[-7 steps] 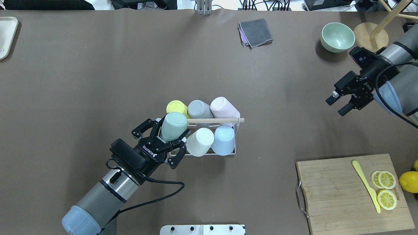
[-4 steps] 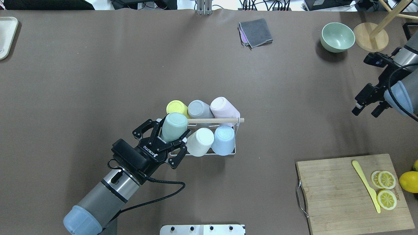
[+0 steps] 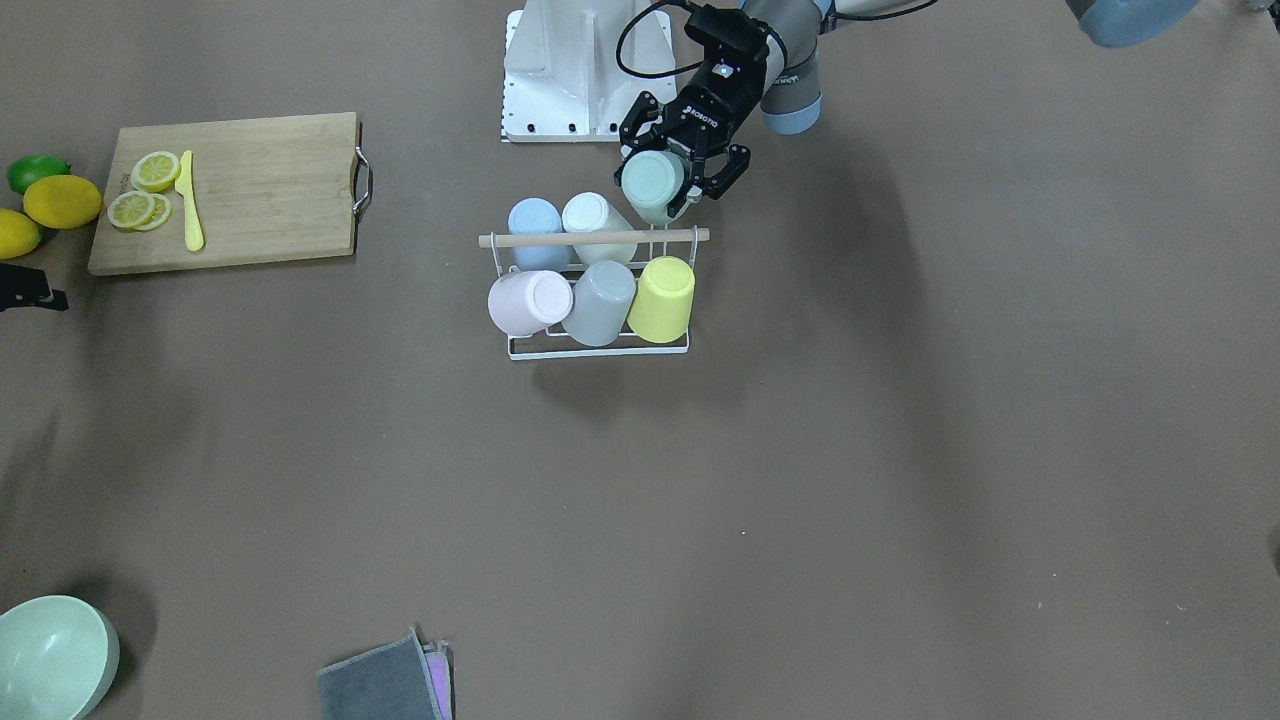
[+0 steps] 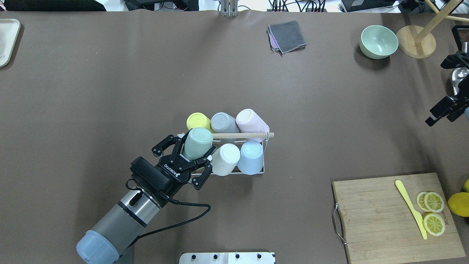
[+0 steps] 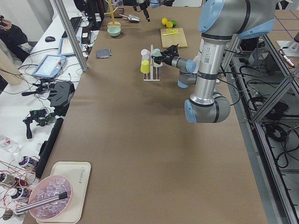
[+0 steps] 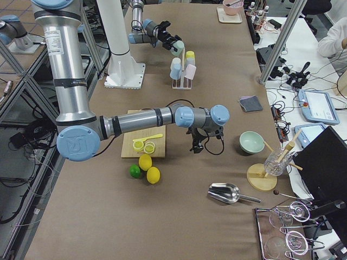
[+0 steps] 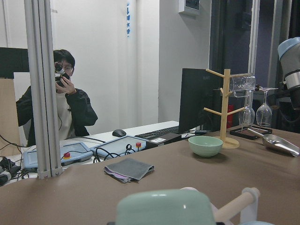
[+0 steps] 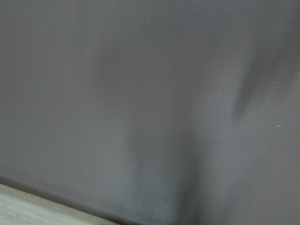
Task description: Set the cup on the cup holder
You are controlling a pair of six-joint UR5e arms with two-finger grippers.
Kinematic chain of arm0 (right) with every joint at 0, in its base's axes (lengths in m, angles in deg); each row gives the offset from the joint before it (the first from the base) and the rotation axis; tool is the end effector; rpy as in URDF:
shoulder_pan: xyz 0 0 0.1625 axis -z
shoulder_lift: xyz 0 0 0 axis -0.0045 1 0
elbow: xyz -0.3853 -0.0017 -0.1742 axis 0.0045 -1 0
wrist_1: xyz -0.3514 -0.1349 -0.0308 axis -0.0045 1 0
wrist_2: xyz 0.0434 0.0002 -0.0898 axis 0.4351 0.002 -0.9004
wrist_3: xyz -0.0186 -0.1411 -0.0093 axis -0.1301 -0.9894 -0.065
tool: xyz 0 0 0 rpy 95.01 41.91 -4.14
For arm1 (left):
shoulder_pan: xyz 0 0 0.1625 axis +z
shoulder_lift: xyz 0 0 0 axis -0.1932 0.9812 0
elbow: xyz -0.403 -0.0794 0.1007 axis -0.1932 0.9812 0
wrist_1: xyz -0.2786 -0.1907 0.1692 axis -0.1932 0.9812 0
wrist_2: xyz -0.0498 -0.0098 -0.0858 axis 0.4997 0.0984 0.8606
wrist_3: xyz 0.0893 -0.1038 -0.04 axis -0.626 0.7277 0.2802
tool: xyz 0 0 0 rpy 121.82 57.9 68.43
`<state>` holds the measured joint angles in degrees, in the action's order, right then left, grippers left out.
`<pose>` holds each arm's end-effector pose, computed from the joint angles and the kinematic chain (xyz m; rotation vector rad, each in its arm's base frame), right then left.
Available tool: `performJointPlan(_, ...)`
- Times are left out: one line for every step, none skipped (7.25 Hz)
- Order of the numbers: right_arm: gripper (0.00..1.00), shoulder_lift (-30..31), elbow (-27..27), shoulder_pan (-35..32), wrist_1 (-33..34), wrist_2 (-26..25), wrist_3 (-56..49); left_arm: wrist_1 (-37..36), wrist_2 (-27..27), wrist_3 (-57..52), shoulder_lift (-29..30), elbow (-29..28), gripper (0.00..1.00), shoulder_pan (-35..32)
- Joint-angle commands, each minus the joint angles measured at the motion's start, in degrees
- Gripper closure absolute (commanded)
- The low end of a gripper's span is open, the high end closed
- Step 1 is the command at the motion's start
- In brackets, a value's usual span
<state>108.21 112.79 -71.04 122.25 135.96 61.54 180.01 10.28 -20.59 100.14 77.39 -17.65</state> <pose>-0.1411 -0.4700 0.6100 -0.1362 -0.9492 -0.3826 0.4982 -0.2949 0.2590 1.5606 1.0885 -0.0314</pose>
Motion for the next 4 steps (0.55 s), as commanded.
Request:
performJointPlan(0.01,1.5,-0.2,-2.2,-5.6,-1.2,1.6,0.0,-0.2,0.0,0.0,-0.1,1.00,0.0)
performJointPlan(0.01,1.5,0.0,-2.8,-7.7,-5.0,2.9,0.1,-0.3,0.0,0.0,-0.1,1.00,0.0)
performJointPlan(0.01,1.9,0.2,-3.0,-9.6,-7.2,5.5,0.2,-0.4,-0.1,-0.1,-0.1,0.76,0.0)
performJointPlan(0.01,2.8,0.3,-3.7,-10.7,-8.3,7.5,1.0,-0.5,-0.1,-0.1,-0.2,0.56,0.0)
